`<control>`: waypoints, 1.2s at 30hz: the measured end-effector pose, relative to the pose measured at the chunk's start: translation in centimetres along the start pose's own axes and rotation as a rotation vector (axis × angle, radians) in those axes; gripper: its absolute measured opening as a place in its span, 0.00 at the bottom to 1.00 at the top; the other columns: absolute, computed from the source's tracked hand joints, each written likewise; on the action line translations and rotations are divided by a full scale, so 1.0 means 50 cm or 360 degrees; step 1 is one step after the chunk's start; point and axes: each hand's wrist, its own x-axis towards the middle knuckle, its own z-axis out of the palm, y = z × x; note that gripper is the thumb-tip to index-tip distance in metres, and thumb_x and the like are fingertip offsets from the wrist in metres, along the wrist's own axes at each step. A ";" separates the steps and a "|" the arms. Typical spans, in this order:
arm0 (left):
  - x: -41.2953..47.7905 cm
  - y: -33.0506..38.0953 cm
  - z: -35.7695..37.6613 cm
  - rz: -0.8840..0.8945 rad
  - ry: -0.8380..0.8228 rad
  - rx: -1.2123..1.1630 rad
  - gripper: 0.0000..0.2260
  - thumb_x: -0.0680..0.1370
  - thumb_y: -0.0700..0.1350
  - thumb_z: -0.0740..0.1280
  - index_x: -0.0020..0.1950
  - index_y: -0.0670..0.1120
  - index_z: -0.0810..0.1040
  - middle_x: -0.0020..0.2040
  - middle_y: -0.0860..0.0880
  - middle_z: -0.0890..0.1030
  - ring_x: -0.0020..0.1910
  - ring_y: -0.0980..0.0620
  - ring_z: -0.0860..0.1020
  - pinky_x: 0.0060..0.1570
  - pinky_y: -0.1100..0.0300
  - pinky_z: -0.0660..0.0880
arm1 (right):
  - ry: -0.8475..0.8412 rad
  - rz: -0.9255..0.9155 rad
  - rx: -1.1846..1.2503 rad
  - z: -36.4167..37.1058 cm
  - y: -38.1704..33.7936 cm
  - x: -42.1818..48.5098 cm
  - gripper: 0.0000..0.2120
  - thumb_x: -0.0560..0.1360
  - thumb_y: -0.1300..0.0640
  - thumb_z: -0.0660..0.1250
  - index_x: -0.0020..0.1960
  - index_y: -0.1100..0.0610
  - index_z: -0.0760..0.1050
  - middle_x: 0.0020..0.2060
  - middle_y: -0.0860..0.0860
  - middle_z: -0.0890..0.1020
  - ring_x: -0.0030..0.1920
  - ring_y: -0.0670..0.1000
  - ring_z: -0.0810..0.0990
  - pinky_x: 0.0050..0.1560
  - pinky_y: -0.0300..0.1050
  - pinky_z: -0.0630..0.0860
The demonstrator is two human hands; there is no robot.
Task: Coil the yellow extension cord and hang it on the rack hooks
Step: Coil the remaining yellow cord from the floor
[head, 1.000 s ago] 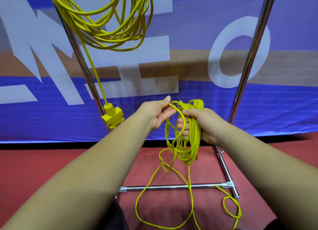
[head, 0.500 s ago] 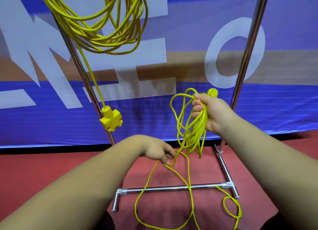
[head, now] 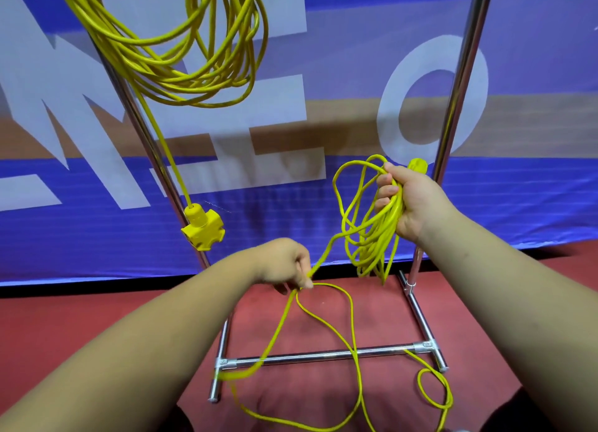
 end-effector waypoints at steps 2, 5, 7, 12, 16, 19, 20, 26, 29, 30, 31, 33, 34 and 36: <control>-0.014 0.013 -0.024 -0.0100 0.0236 -0.0174 0.11 0.75 0.39 0.79 0.45 0.42 0.76 0.36 0.40 0.81 0.34 0.44 0.82 0.37 0.46 0.85 | 0.0076 -0.0061 -0.0054 -0.004 0.003 0.006 0.06 0.84 0.54 0.67 0.49 0.53 0.76 0.31 0.45 0.75 0.25 0.42 0.71 0.25 0.37 0.68; -0.035 0.036 -0.060 -0.0069 0.0618 -0.0360 0.13 0.77 0.40 0.76 0.45 0.43 0.72 0.31 0.41 0.80 0.27 0.44 0.81 0.30 0.53 0.82 | 0.0185 -0.0113 -0.0016 -0.016 0.007 0.021 0.06 0.83 0.53 0.70 0.49 0.53 0.77 0.31 0.46 0.76 0.26 0.43 0.73 0.27 0.38 0.72; -0.053 0.045 -0.082 0.0127 0.0784 -0.0456 0.14 0.76 0.41 0.77 0.43 0.42 0.70 0.31 0.44 0.77 0.28 0.46 0.81 0.32 0.52 0.83 | 0.0222 -0.0121 -0.0004 -0.024 0.007 0.026 0.08 0.81 0.51 0.72 0.48 0.52 0.77 0.31 0.46 0.75 0.26 0.43 0.73 0.27 0.38 0.71; -0.091 0.035 -0.093 0.0522 0.0363 -0.0499 0.10 0.76 0.33 0.75 0.51 0.37 0.74 0.46 0.41 0.82 0.44 0.48 0.83 0.49 0.50 0.83 | 0.0141 0.0025 -0.0001 -0.022 0.009 0.019 0.09 0.81 0.53 0.72 0.44 0.53 0.76 0.27 0.44 0.71 0.22 0.41 0.69 0.23 0.35 0.68; -0.078 0.006 -0.073 0.0515 -0.0119 -0.0451 0.09 0.80 0.33 0.70 0.52 0.42 0.71 0.55 0.38 0.86 0.57 0.47 0.85 0.58 0.56 0.79 | -0.0012 0.0156 -0.0015 -0.006 0.014 0.008 0.11 0.83 0.55 0.67 0.41 0.53 0.75 0.25 0.42 0.69 0.21 0.41 0.66 0.23 0.32 0.63; -0.062 -0.020 -0.049 0.0447 -0.0432 -0.0299 0.05 0.82 0.36 0.70 0.55 0.40 0.75 0.54 0.39 0.86 0.56 0.48 0.84 0.60 0.56 0.77 | -0.0102 0.0188 0.0038 0.008 0.009 -0.006 0.12 0.83 0.54 0.65 0.41 0.54 0.75 0.24 0.42 0.67 0.20 0.41 0.65 0.22 0.33 0.64; -0.055 -0.028 -0.036 0.0402 -0.0518 -0.0217 0.07 0.81 0.37 0.71 0.57 0.40 0.78 0.54 0.41 0.86 0.56 0.48 0.83 0.61 0.57 0.77 | -0.0126 0.0196 0.0063 0.011 0.007 -0.009 0.12 0.83 0.54 0.65 0.42 0.54 0.75 0.24 0.42 0.67 0.19 0.41 0.65 0.21 0.34 0.65; -0.009 -0.073 0.059 0.0116 -0.0797 0.0649 0.09 0.76 0.37 0.74 0.53 0.48 0.86 0.56 0.50 0.87 0.56 0.52 0.83 0.63 0.56 0.77 | -0.0274 0.0217 0.0182 0.015 -0.007 -0.025 0.10 0.83 0.54 0.64 0.43 0.54 0.76 0.24 0.43 0.67 0.18 0.41 0.65 0.19 0.33 0.62; 0.005 -0.093 0.063 -0.0062 -0.0704 0.0890 0.13 0.76 0.33 0.69 0.52 0.48 0.87 0.52 0.48 0.87 0.50 0.52 0.83 0.52 0.59 0.77 | -0.0383 0.0256 0.0260 0.008 -0.014 -0.024 0.05 0.78 0.55 0.67 0.44 0.54 0.75 0.24 0.43 0.67 0.18 0.41 0.65 0.19 0.33 0.60; 0.006 -0.100 0.061 -0.0101 -0.0684 0.0916 0.14 0.76 0.33 0.68 0.53 0.48 0.87 0.52 0.48 0.87 0.48 0.53 0.82 0.49 0.59 0.76 | -0.0421 0.0275 0.0273 0.005 -0.017 -0.023 0.05 0.78 0.55 0.67 0.44 0.54 0.75 0.24 0.43 0.68 0.18 0.41 0.66 0.19 0.33 0.60; 0.004 -0.108 0.059 -0.0133 -0.0682 0.0917 0.13 0.76 0.34 0.69 0.53 0.49 0.87 0.53 0.49 0.87 0.48 0.54 0.81 0.48 0.60 0.74 | -0.0450 0.0289 0.0272 0.004 -0.019 -0.021 0.05 0.78 0.54 0.67 0.44 0.54 0.75 0.24 0.43 0.68 0.18 0.42 0.66 0.19 0.33 0.60; 0.000 -0.120 0.057 -0.0182 -0.0698 0.0890 0.10 0.77 0.37 0.73 0.54 0.50 0.86 0.54 0.51 0.86 0.50 0.56 0.79 0.52 0.60 0.73 | -0.0476 0.0302 0.0242 0.002 -0.023 -0.020 0.07 0.80 0.54 0.65 0.45 0.54 0.75 0.24 0.43 0.68 0.19 0.42 0.66 0.19 0.34 0.61; -0.001 -0.123 0.056 -0.0200 -0.0711 0.0856 0.10 0.77 0.38 0.74 0.55 0.49 0.86 0.53 0.52 0.86 0.50 0.56 0.79 0.54 0.60 0.74 | -0.0479 0.0306 0.0220 0.001 -0.025 -0.020 0.07 0.81 0.54 0.65 0.46 0.54 0.75 0.25 0.43 0.68 0.19 0.41 0.66 0.19 0.34 0.62; -0.001 -0.125 0.055 -0.0190 -0.0660 0.0733 0.08 0.77 0.38 0.74 0.55 0.47 0.86 0.50 0.50 0.86 0.47 0.57 0.80 0.52 0.61 0.75 | -0.0469 0.0308 0.0171 0.000 -0.026 -0.021 0.06 0.81 0.54 0.64 0.46 0.54 0.75 0.26 0.42 0.69 0.19 0.41 0.66 0.19 0.34 0.63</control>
